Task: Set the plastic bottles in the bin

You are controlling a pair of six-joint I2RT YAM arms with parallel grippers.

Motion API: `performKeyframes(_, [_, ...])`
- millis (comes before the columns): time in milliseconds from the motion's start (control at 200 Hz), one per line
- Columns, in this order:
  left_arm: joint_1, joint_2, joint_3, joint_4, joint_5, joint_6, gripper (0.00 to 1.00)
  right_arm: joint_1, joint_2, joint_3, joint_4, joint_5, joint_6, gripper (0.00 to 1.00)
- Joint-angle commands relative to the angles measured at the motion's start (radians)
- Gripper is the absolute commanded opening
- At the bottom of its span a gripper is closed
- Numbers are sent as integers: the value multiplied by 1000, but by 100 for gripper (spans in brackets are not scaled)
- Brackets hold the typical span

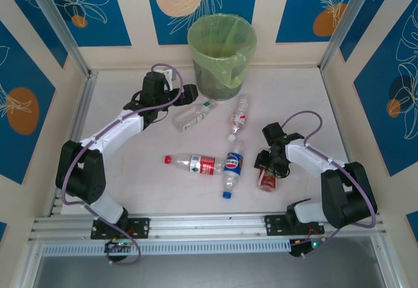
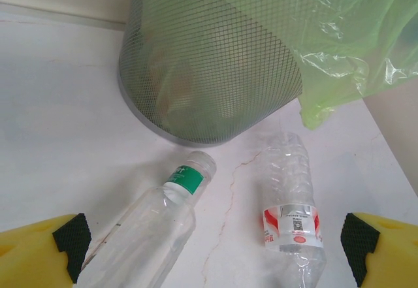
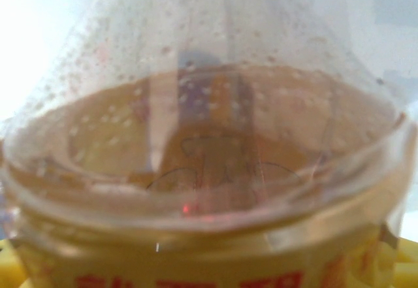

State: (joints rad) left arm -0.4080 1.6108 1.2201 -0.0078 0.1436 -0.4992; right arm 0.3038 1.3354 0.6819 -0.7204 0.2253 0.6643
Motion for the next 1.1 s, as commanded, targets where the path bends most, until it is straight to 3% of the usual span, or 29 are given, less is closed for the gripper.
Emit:
performKeyframes(0, [15, -14, -12, -2, -6, -15, 100, 13, -38, 16, 5, -12, -15, 60])
performKeyframes(685, [43, -35, -64, 12, -2, -64, 100, 36, -235, 155, 54, -35, 7, 54])
performKeyframes(1095, [65, -59, -127, 48, 25, -147, 100, 43, -196, 245, 446, -165, 41, 53])
